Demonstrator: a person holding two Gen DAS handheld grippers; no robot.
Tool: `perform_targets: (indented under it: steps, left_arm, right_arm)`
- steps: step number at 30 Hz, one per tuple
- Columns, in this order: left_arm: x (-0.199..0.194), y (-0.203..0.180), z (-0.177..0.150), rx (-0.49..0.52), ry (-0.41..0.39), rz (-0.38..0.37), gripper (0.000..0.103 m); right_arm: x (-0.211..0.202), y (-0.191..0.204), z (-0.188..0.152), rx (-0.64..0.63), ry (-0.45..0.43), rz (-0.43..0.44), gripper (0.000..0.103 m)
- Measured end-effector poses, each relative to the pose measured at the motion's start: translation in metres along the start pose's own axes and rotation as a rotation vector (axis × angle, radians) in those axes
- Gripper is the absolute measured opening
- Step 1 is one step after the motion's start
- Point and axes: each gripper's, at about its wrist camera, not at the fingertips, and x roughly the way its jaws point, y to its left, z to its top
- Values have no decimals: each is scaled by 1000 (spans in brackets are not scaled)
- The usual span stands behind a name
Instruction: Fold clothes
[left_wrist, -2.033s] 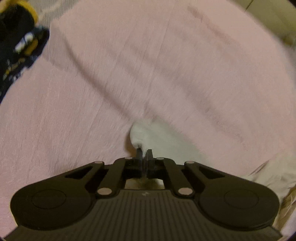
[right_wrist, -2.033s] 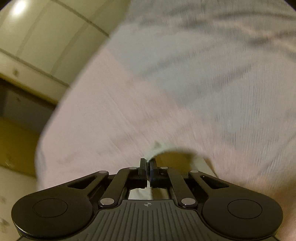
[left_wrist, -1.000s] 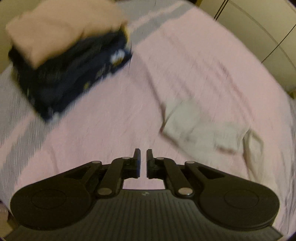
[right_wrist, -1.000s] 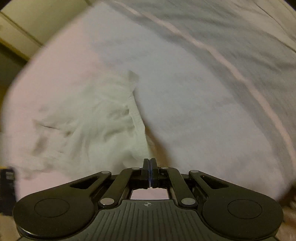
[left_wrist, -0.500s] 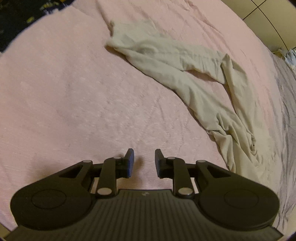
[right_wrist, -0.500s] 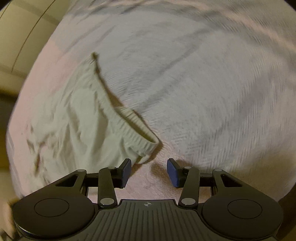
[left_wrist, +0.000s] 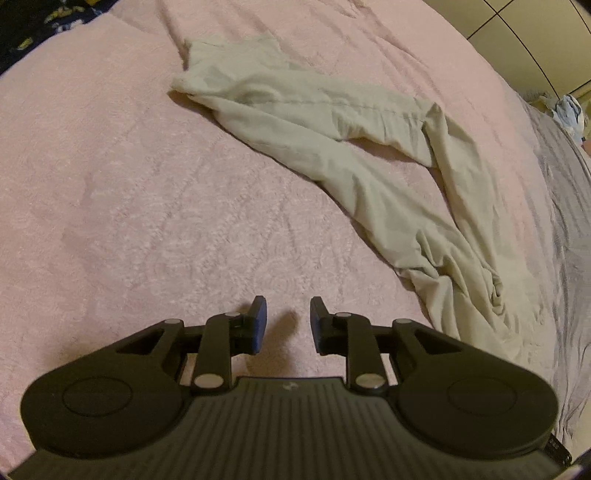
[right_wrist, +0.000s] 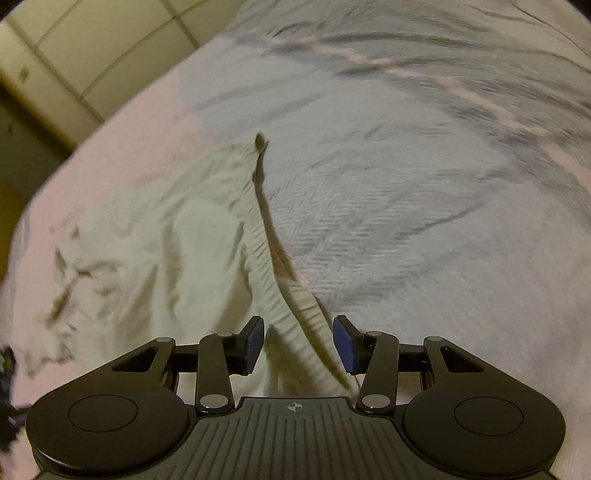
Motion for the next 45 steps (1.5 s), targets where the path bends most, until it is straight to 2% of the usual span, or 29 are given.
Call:
perform_targets:
  steps: [1,2,3,7,9,12,17,20,25,27,30,32,33,34,35,39,43,44,45]
  left_arm:
    - [1,-2,-2,6,4,0,20]
    - [2,-3,-4,13,6,1,20]
    - [3,-5,-7,16,8,1,20]
    - [5,-8,-18,8,18,4,20]
    - [6,-11,-23,9,21,9,20]
    - [6,-15,-31,20,28,19,20]
    - [2,-19,-42,15,26,26,20]
    - [-3,-24,-49,17,17,25,20]
    - [-14,-26,-60,-4,-11,24,20]
    - [-18,-24,-62,-26,-21,24,20]
    - [-23,-20,-64,-52,-35,14,20]
    - [-24,-18,-62,-58,-45,9,20]
    - [-25,-15,-61,-61,-48,5,20]
    - [-25,-12,-58,-63,-50,2,21]
    - [-25,-9,-54,-66,-55,-1,21]
    - [-17,13,-26,-104,-86,-12,25]
    - [-3,36,14,-166,-144,-34,26]
    - [2,42,25,-181,-161,-36,27]
    - [8,47,36,-200,-175,-37,27]
  right_arm:
    - [0,8,-2,-80,-4,23,15]
    - [-1,21,-6,-173,-1,30,15]
    - [-1,33,-11,-259,5,25,1]
    - [-4,81,-50,-591,5,35,1]
    - [-7,95,-69,-702,11,64,1]
    - [-11,103,-87,-782,18,80,1]
    - [-19,99,-96,-854,2,93,1]
    - [-31,83,-79,-740,-29,82,1]
    - [-61,8,-38,-308,-70,-37,0]
    - [-62,-25,-29,-142,-17,-49,0]
    - [-52,-66,-28,175,93,16,1]
    - [-50,-78,-33,324,109,50,10]
    - [-50,-81,-37,372,103,63,28]
    - [-51,-82,-40,411,93,73,53]
    - [-51,-83,-44,448,81,79,61]
    - [-46,-80,-55,564,55,116,63]
    - [-34,-71,-59,624,25,104,62]
    - [-32,-66,-59,618,15,85,60]
    - [-30,-62,-59,612,6,66,51]
